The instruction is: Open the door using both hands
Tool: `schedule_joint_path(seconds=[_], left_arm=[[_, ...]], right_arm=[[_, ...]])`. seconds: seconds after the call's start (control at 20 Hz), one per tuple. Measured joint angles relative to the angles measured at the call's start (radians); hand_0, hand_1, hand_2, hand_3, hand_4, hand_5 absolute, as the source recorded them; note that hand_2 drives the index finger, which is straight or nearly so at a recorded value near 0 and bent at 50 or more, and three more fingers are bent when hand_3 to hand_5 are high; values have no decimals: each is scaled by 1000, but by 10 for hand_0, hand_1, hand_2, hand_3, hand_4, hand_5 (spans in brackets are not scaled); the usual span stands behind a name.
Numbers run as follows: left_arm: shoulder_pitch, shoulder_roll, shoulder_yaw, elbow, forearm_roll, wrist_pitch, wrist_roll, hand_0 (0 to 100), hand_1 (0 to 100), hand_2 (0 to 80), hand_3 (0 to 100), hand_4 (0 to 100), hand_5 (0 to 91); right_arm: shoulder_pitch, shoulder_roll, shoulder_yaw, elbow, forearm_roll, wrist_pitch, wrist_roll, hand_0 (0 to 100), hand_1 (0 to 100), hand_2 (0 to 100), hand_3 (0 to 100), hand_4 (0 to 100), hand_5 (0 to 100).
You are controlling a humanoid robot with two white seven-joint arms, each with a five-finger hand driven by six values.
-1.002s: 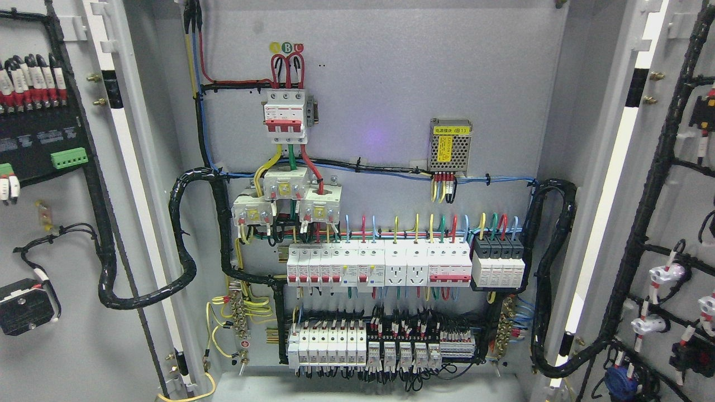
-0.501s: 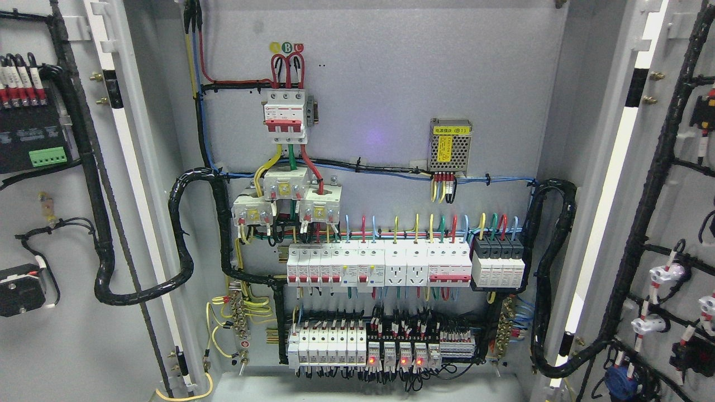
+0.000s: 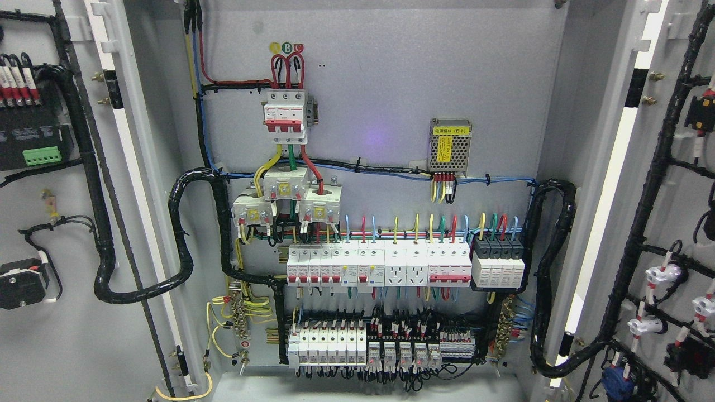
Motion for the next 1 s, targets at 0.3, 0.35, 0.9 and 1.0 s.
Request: schedule_joint_path(seconds=[0.3,0.35,0.9,1.0], left_arm=[[107,12,18,-140,4,0,4,0,0,0,0,0,0],[133,12,25,-172,4,0,5,0,0,0,0,0,0],[411,-152,-33,-478,-317,0,-6,0,0,0,0,0,0],[423,-222,-77,-480,-427,0,-7,0,0,0,0,0,0]], right_arm=[[14,-11,96,0,97,0,1,0,0,0,0,0,0],[14,-12,113,2,112,0,1,0,0,0,0,0,0],[10,7,324,168,273,8,0,0,0,0,0,0,0],[1,25,355,237,298,7,-1,0,0,0,0,0,0]])
